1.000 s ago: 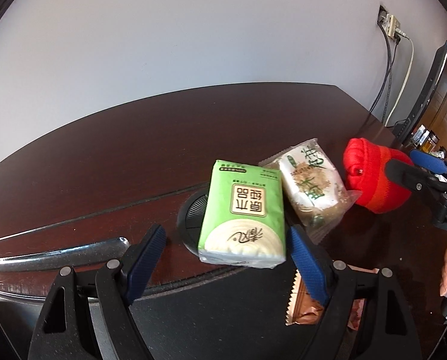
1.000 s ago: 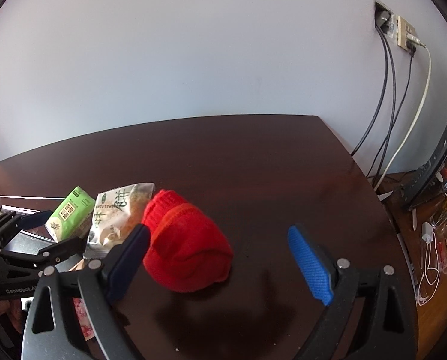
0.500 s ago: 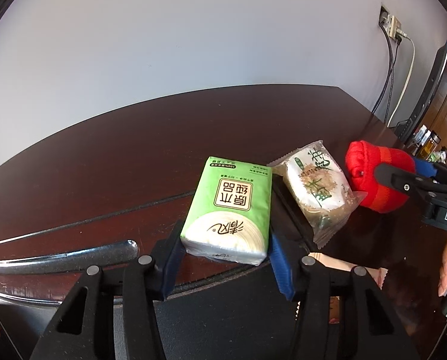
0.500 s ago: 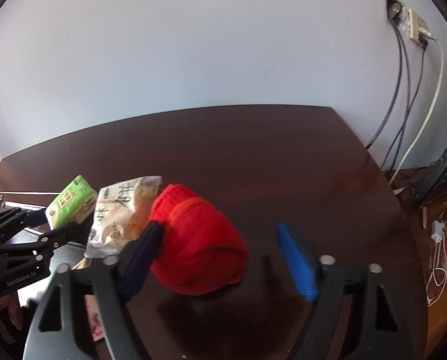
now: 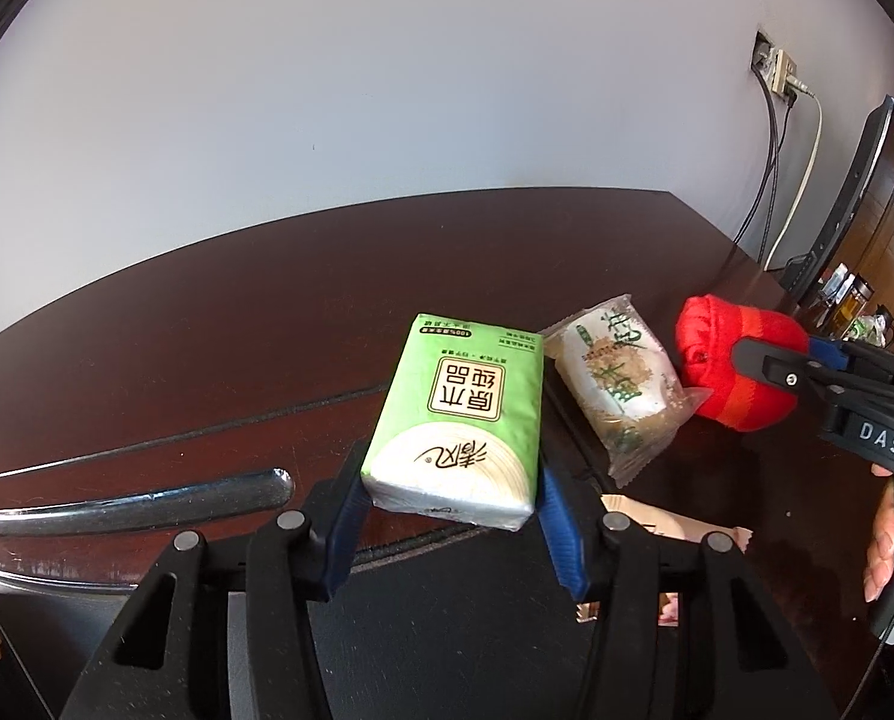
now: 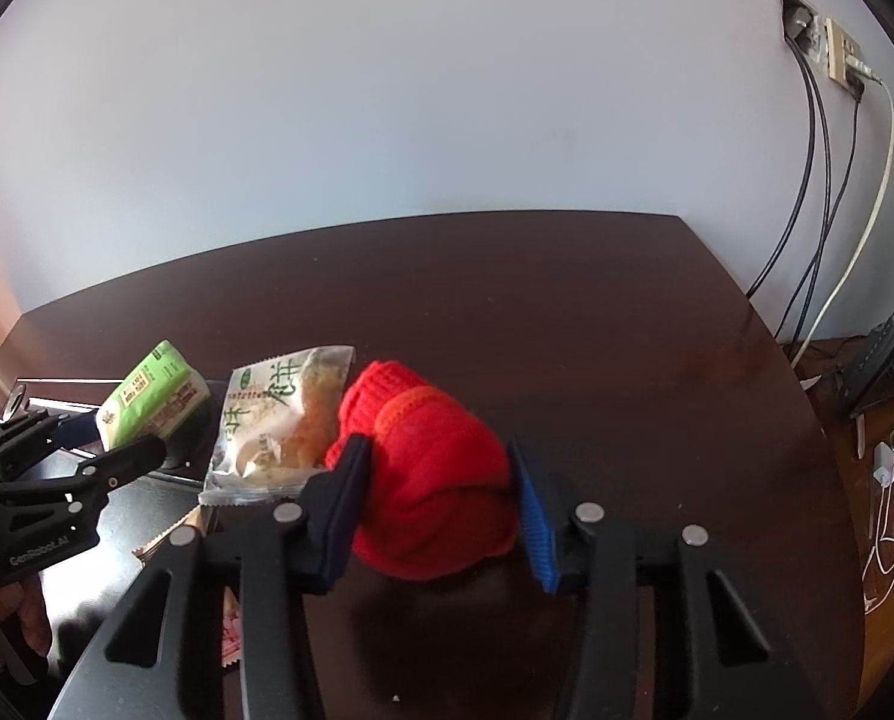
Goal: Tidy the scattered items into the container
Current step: 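Grasp the green tissue pack with the left gripper while the right grasps the red cap, then carry the tissue pack in the left gripper and red cap in the right over the bin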
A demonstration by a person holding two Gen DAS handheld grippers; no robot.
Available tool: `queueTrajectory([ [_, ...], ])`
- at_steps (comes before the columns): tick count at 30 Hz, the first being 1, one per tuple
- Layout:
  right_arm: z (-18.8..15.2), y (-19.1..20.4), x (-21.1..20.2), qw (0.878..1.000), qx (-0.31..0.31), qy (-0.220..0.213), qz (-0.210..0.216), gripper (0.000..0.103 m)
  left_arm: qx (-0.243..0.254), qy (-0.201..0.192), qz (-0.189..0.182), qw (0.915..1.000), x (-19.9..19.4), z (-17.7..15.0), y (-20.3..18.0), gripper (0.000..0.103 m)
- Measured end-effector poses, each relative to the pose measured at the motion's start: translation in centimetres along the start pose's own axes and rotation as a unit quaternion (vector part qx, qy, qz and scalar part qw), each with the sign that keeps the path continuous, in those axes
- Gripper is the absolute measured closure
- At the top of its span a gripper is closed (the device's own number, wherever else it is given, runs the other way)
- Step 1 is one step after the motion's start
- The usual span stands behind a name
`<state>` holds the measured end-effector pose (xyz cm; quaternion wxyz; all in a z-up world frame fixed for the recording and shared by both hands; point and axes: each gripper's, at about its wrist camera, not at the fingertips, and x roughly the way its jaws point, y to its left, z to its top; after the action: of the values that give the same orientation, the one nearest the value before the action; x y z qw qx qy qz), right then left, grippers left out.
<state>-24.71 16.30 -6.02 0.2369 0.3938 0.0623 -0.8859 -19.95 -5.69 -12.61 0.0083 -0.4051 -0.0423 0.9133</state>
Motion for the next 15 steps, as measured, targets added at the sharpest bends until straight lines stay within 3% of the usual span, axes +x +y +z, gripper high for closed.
queueTrajectory([
  [15, -0.1, 0.9, -2.7, 1.000, 0.003, -0.021, -0.010, 0.059, -0.001, -0.035, 0.000, 0.9994, -4.0, 0.3, -0.2, 0.049],
])
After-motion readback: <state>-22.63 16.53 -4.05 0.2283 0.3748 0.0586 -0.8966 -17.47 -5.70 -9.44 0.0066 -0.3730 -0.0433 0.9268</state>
